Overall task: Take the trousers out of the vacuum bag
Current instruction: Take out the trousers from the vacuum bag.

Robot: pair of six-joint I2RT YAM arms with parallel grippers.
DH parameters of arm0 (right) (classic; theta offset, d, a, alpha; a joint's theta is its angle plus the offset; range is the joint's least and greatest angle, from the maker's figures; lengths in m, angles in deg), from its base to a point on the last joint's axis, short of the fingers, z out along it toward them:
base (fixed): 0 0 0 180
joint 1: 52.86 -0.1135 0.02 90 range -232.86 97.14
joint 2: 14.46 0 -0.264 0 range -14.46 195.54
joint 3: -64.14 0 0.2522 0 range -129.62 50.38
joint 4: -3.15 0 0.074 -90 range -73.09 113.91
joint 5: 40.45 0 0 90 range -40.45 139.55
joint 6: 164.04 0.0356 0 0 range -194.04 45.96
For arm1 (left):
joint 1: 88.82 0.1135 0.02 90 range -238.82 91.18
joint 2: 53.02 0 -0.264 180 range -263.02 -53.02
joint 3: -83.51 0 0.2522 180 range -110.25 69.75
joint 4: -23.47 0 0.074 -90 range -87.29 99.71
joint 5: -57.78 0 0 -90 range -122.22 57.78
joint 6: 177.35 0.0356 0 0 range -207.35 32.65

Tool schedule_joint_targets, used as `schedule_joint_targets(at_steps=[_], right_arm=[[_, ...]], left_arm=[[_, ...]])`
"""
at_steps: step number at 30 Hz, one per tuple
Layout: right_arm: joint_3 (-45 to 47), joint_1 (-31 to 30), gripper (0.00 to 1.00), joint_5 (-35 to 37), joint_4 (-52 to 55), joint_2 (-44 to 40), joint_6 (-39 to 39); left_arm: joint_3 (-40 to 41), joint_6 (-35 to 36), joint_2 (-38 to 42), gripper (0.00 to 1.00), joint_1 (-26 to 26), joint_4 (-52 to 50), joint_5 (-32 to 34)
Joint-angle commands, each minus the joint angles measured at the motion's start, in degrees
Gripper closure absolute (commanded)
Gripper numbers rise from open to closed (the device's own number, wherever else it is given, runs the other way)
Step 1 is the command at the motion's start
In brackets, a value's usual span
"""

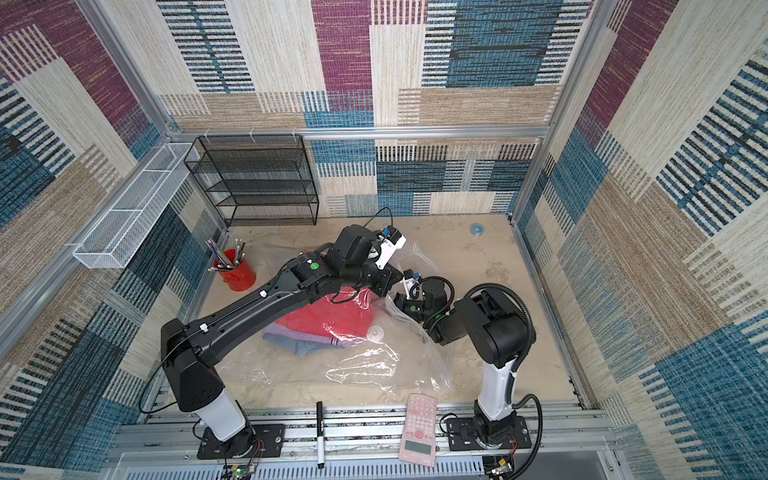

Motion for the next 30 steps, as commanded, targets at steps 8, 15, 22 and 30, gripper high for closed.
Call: schedule_joint_targets(at_steps=[8,15,22,30], right_arm=[[-1.36,-0.12,0.14,-1.90,-8.51,4.75,4.16],[-2.57,-0.66,0.14,-2.49,-13.65,7.74,6.42],[-2.27,-0.78,0.16,0.69,-7.80,6.29,2.16],[-1.36,0.61,0.17,5.51,-3.62,4.26,1.13]], left_arm=[[-4.13,1.37,-1.97,1.00,-1.03,0.97,-1.82],[-7.69,1.46,-5.08,1.00,-1.24,-0.94,-1.16],[-7.84,1.50,-5.47,1.00,-1.24,-1.31,-1.71],[-7.40,1.59,-4.77,1.00,-1.29,-0.92,-1.94]])
